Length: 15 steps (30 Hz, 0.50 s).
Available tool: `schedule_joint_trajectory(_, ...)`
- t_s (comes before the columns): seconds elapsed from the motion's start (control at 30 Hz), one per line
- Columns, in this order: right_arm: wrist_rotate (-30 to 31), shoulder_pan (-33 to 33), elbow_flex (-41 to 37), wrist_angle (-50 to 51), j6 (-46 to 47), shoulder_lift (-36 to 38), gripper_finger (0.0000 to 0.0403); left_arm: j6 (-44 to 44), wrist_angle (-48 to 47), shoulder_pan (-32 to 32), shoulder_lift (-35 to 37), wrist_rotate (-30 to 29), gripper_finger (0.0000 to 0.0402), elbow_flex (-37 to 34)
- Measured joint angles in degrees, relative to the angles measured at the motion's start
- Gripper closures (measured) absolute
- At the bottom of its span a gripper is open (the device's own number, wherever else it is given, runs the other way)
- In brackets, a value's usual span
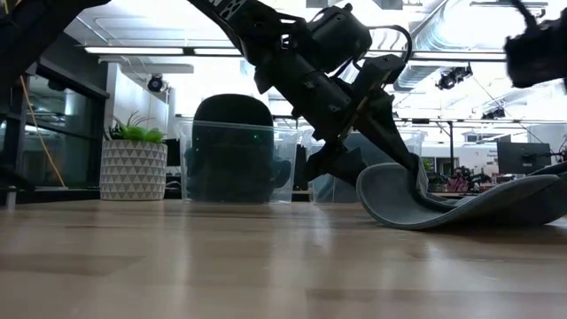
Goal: Pick & Place hat
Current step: Put the gray cap into the right transparent bin
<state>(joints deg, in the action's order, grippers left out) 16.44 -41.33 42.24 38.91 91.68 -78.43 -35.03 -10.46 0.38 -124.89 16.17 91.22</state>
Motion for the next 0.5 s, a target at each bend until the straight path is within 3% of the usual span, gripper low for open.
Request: schedule_joint_trajectory(0.5, -1.98, 11.49, 0.00, -0.25, -13.47, 0.00, 0.0403, -0.05, -0.05, 0.07, 0.01, 0.79, 0.0181, 0.00)
